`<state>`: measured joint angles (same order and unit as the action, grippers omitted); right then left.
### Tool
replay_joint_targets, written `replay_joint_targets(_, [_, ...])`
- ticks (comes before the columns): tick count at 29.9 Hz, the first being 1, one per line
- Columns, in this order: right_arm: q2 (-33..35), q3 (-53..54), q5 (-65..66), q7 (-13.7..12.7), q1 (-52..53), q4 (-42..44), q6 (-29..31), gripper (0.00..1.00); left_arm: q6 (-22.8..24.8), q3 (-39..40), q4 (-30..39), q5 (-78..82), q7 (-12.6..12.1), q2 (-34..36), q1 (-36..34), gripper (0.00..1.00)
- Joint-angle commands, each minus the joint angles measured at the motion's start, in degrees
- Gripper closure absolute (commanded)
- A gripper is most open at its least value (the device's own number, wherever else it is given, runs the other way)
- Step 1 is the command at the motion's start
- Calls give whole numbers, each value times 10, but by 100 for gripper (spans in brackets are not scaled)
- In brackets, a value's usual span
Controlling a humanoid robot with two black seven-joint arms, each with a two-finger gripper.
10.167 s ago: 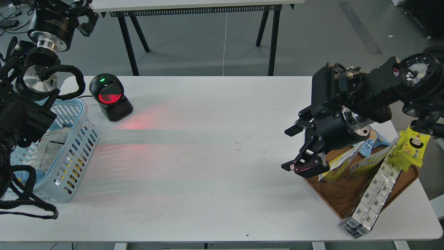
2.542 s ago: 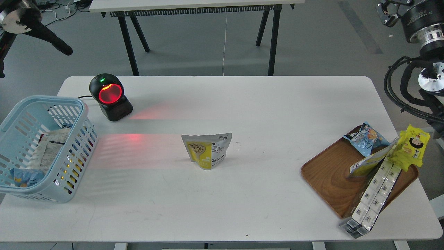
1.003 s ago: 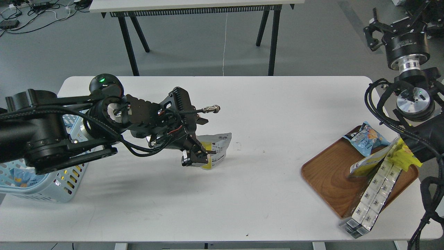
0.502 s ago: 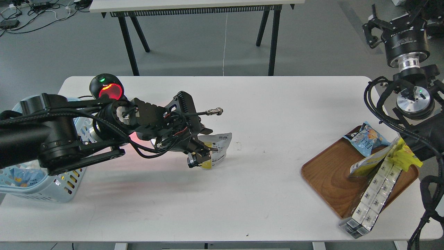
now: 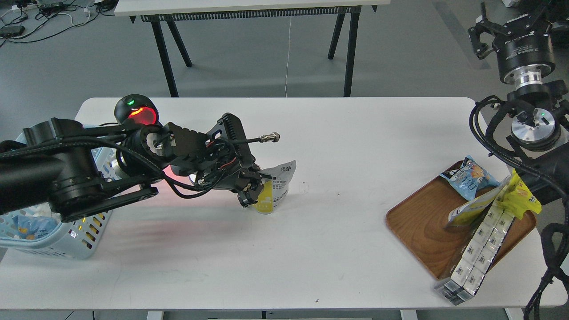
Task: Scan snack and place in basket
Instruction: 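Lift the bag with the left gripper toward the barcode scanner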
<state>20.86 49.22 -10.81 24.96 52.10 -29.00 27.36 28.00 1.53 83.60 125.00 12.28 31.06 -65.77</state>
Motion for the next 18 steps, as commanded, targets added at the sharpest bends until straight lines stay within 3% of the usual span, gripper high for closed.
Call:
replay_joint_targets(1, [1, 0, 0, 0, 0, 2, 0, 1, 0, 5, 3, 0, 0, 5, -1, 100])
replay_joint_targets(7, [4, 0, 0, 0, 1, 2, -2, 1, 0, 42, 16, 0, 2, 12, 9, 100])
replay_joint_targets(13, [9, 0, 0, 0, 0, 2, -2, 1, 0, 73, 30, 0, 4, 66, 24, 100])
replay_joint_targets(18, [9, 0, 0, 1, 0, 2, -2, 1, 0, 96, 43, 0, 36, 123, 24, 100])
